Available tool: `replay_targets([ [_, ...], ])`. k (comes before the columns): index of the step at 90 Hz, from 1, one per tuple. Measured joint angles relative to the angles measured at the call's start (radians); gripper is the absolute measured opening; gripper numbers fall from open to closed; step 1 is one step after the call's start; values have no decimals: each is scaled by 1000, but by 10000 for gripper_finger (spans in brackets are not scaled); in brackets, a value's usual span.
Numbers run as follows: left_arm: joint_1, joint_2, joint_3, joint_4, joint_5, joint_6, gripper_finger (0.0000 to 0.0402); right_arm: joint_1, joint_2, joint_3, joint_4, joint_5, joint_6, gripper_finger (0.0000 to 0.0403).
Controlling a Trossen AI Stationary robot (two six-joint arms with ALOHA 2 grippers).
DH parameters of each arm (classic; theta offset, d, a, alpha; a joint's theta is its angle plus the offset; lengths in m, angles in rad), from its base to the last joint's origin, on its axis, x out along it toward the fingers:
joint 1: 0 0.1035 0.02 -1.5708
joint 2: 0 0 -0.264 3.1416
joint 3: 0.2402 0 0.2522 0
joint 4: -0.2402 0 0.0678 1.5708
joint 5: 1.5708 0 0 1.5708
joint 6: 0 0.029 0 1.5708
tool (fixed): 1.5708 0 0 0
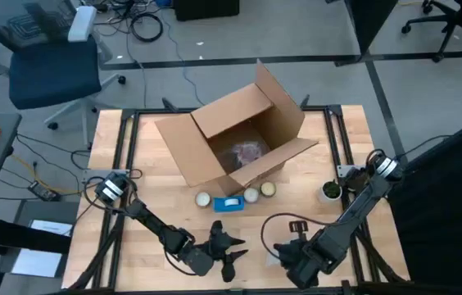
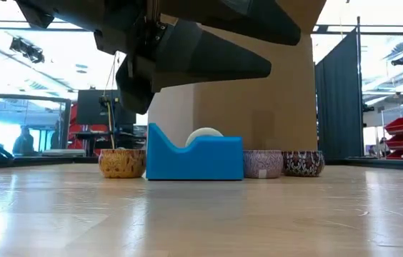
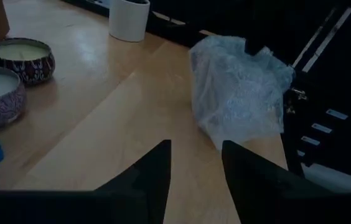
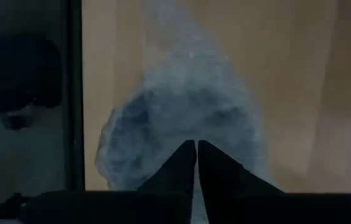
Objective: Wrap mug
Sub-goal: Wrap the purple mug with the bubble wrap
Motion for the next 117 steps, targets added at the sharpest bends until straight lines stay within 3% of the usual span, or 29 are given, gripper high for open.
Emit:
replay_targets([
  [29, 2, 0, 0, 1, -1, 80, 129, -12, 7, -152, 213, -11, 25, 0],
  [49, 7, 0, 0, 2, -1, 124, 129, -42, 4, -196, 215, -69, 93, 0],
  [65, 7, 0, 0, 0, 2, 132, 129, -53, -21, -123, 178, -86, 103, 0],
  [74, 5, 0, 0, 0, 63, 117, 129, -54, -43, -55, 84, -83, 130, 0],
  [89, -22, 0, 0, -1, 121, 94, 129, -44, -79, 71, -60, 42, 160, 0],
  [100, -72, 0, 0, -7, 65, 53, 129, -31, -89, 144, -103, 141, 160, 0],
  [117, -165, 0, 0, -18, -120, 68, 129, 1, -90, 179, -36, 166, 160, 0],
])
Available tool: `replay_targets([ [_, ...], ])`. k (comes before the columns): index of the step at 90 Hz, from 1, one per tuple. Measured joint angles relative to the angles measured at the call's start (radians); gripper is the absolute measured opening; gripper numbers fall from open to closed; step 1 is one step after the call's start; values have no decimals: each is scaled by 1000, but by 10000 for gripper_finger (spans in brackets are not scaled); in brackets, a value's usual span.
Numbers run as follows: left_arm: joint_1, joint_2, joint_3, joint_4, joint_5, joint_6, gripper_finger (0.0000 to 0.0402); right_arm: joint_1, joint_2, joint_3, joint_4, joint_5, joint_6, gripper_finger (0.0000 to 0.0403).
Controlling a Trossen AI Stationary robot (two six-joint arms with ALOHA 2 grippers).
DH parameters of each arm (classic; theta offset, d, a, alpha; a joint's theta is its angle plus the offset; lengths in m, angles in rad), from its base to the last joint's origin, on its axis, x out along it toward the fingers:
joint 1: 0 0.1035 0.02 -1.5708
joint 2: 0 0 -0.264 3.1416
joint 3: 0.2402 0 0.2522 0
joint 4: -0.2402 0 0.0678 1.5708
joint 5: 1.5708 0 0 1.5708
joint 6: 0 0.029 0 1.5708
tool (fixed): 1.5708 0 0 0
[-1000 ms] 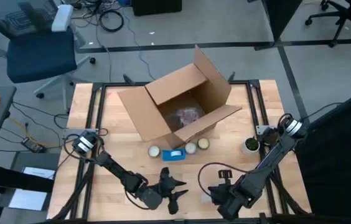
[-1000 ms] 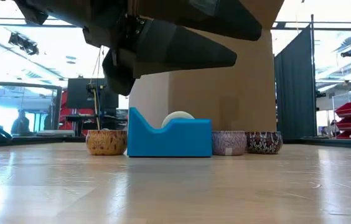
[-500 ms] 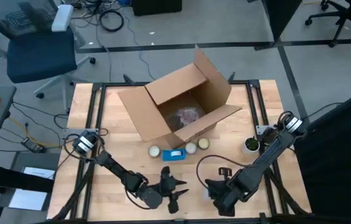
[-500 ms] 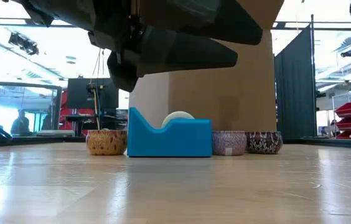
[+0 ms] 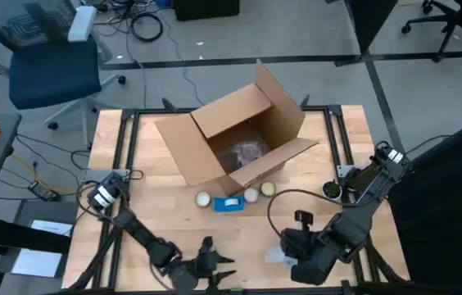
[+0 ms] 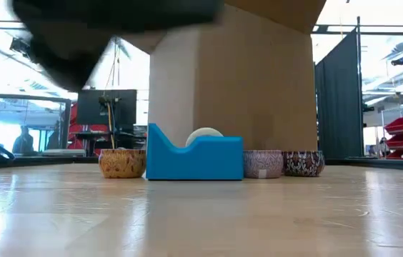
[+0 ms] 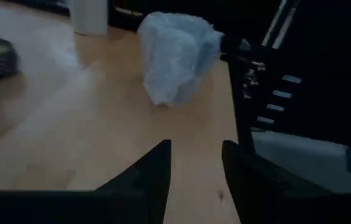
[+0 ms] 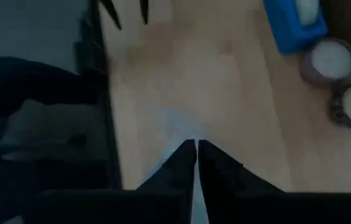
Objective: Wrap mug
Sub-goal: Wrap the purple mug with the bubble wrap
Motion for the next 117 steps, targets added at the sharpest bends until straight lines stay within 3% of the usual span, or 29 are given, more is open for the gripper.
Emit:
replay_targets([
  [10, -6, 0, 0, 35, -28, 46, 129, 16, 5, 0, 32, 2, 28, 0],
  [26, 72, -1, 0, 75, 190, 86, 129, 27, 13, -15, 24, -3, 83, 0],
  [47, 191, -3, 0, 61, 212, 144, 129, 18, 14, -108, 42, -20, 107, 0],
  [67, 244, 23, 0, -38, 202, 142, 129, 18, 14, -260, 176, -92, 133, 0],
  [87, 256, 143, 0, -33, 46, 85, 129, -17, 14, -435, 399, -167, 133, 0],
  [99, 274, 156, 0, -27, 36, 113, 129, -48, 11, -492, 412, -196, 126, 0],
  [117, 296, 156, 0, 6, 35, 143, 129, -103, 10, -472, 347, -343, 82, 0],
])
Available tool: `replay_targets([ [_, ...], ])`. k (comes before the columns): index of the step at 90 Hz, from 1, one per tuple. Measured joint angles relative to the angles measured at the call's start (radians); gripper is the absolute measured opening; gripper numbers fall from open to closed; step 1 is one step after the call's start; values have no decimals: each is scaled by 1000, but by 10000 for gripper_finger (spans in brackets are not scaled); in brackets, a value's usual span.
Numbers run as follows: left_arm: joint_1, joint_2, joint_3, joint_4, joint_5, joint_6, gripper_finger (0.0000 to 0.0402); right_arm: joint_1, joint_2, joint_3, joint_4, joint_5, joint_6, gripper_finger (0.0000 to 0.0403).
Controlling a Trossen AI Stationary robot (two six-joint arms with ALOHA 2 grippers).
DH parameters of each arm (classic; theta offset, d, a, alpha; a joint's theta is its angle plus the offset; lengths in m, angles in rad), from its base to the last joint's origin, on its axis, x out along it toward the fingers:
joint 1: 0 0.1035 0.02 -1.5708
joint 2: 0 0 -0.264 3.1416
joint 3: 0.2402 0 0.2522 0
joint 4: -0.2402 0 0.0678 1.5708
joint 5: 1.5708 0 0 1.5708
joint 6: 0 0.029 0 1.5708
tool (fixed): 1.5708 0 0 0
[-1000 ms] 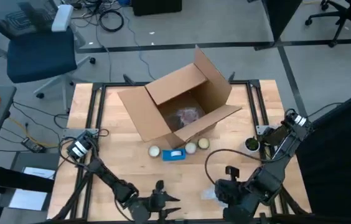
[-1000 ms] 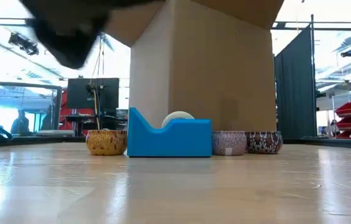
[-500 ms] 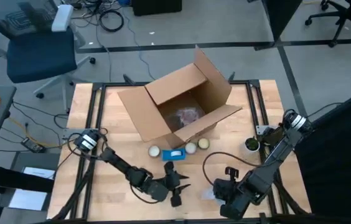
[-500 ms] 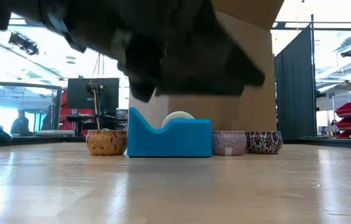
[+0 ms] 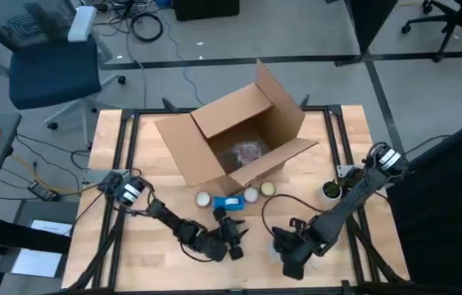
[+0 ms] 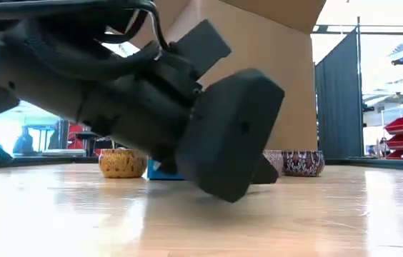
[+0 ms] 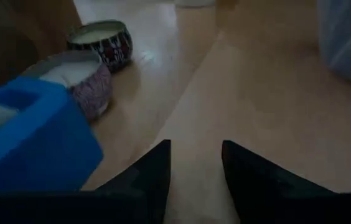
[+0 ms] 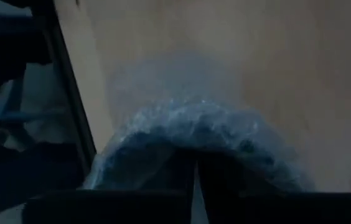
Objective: Wrap mug
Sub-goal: Wrap the purple mug with the bubble wrap
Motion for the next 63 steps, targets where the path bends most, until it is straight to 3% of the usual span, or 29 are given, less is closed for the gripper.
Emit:
replay_targets([
  [21, 21, 0, 0, 7, 0, 27, 129, 8, -3, 133, -222, -28, -6, 0],
  [34, 30, 0, 0, 12, 0, 28, 129, 25, 0, 132, -212, 45, -5, 0],
  [49, 30, 0, 0, 17, 1, 28, 129, 37, 3, 64, -127, 214, 28, 0],
  [63, 30, 0, 0, 23, 1, 28, 129, 34, 0, -17, -30, 199, 36, 0],
])
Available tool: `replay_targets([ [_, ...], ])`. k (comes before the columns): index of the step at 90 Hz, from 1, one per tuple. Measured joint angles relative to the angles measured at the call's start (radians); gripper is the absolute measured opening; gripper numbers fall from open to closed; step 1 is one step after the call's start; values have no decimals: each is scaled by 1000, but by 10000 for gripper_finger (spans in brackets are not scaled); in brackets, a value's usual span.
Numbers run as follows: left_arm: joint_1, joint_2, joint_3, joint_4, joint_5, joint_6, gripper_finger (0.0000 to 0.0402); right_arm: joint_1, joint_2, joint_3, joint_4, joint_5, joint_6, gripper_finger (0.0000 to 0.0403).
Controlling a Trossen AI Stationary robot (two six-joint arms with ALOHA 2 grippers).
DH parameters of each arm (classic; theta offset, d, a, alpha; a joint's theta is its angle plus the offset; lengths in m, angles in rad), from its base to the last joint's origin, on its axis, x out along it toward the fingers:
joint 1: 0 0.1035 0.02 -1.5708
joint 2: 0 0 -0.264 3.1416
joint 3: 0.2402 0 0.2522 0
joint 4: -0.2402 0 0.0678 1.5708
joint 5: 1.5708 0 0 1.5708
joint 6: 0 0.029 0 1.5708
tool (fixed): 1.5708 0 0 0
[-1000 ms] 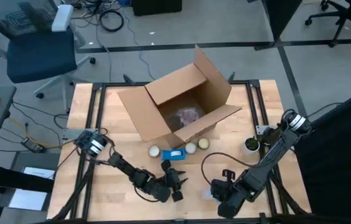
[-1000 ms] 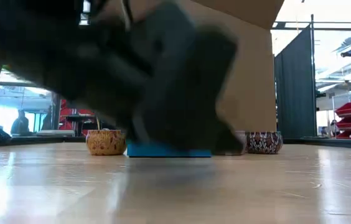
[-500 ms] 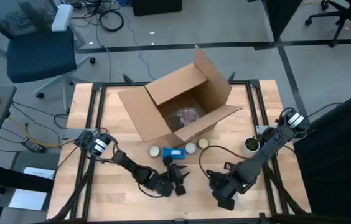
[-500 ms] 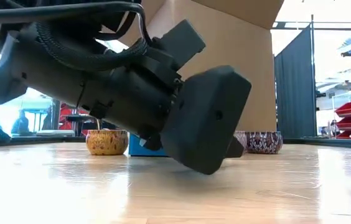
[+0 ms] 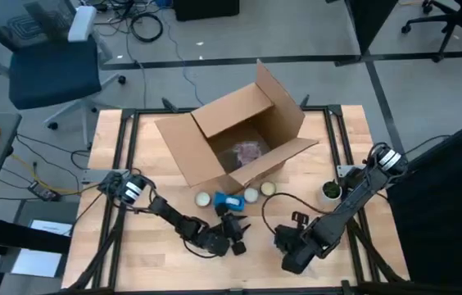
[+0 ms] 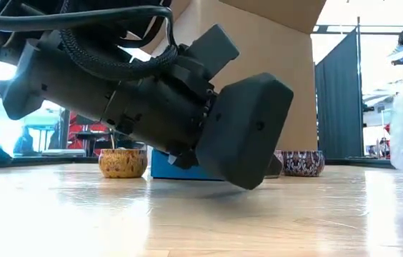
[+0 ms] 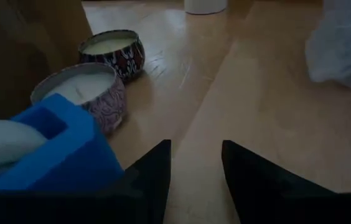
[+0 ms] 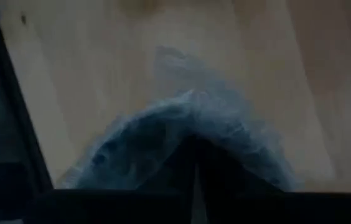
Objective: Wrap mug
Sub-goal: Wrap the purple mug with the bubble wrap
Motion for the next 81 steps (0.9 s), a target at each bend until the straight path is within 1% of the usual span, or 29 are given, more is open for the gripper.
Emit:
replay_targets([
  [13, 0, 0, 0, 0, 0, 0, 129, 1, -1, -9, -5, -98, 27, 0],
  [21, 0, 0, 0, 0, 1, 0, 129, 0, 2, 24, -44, -128, 31, 0],
  [28, 0, 0, 0, 0, 2, -2, 129, 1, 1, 76, -116, -137, 28, 0],
  [41, 0, 0, 0, 1, 2, -2, 129, 1, -2, 211, -277, -149, 0, 0],
  [52, 0, 0, 0, 4, 2, -3, 129, 1, -2, 266, -337, -146, -5, 0],
  [59, 0, 1, 0, 11, 2, -3, 129, 5, 2, 259, -338, -146, 14, 0],
  [66, 1, 1, 0, 16, 2, -3, 129, 11, 4, 216, -317, -147, 39, 0],
  [81, 2, 1, 0, 23, 3, -4, 129, 21, 4, 59, -152, -155, 56, 0],
])
